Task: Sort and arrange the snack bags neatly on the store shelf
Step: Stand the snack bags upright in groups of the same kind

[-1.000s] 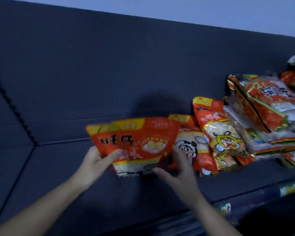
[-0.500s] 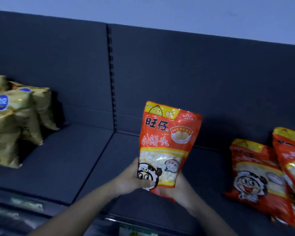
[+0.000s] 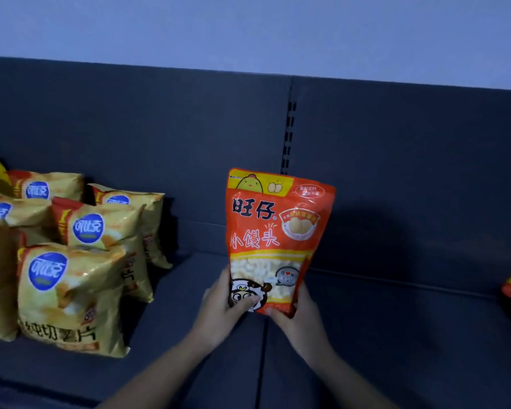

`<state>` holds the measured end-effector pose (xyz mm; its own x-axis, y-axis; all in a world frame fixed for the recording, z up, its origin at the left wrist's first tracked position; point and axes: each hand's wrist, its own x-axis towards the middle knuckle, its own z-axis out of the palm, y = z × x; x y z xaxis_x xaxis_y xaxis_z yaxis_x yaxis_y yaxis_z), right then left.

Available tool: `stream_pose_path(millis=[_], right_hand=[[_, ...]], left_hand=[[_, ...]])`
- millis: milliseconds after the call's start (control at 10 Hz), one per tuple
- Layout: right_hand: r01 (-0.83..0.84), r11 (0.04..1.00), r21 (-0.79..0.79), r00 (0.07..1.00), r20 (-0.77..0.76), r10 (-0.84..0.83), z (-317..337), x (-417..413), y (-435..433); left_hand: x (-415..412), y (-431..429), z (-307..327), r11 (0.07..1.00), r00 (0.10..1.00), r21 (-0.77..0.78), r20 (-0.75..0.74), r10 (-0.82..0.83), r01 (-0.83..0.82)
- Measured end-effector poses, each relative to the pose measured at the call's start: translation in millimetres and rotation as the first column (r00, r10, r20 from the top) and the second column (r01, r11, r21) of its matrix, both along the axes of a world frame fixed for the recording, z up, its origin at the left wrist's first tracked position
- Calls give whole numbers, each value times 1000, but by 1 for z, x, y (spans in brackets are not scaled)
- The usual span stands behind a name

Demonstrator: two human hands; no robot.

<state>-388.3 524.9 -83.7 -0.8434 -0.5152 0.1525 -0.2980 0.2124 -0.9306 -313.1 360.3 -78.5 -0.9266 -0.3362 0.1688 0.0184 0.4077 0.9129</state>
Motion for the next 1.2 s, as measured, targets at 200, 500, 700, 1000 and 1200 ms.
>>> stream_pose_path(millis=[200, 500, 700, 1000, 1200], right_hand=[[51, 998, 29, 997, -61, -49, 4, -3, -68], [151, 974, 168, 977, -177, -120, -10, -11, -93], [261, 913, 315, 915, -382, -130, -29, -18, -95], [359, 878, 318, 893, -392, -223, -23, -9, -86], [458, 840, 292, 864, -370, -342, -1, -4, -4]], left_hand=[[-32, -62, -24, 989, 997, -128, 22, 80, -77], [-47, -72, -43, 927, 972, -297, -26, 232, -229], [-52, -71, -44, 917, 961, -304, 22, 277, -258], [-25, -56, -24, 888, 925, -332, -315, 213, -317], [-34, 23, -5, 840, 885, -529, -327, -331, 119]])
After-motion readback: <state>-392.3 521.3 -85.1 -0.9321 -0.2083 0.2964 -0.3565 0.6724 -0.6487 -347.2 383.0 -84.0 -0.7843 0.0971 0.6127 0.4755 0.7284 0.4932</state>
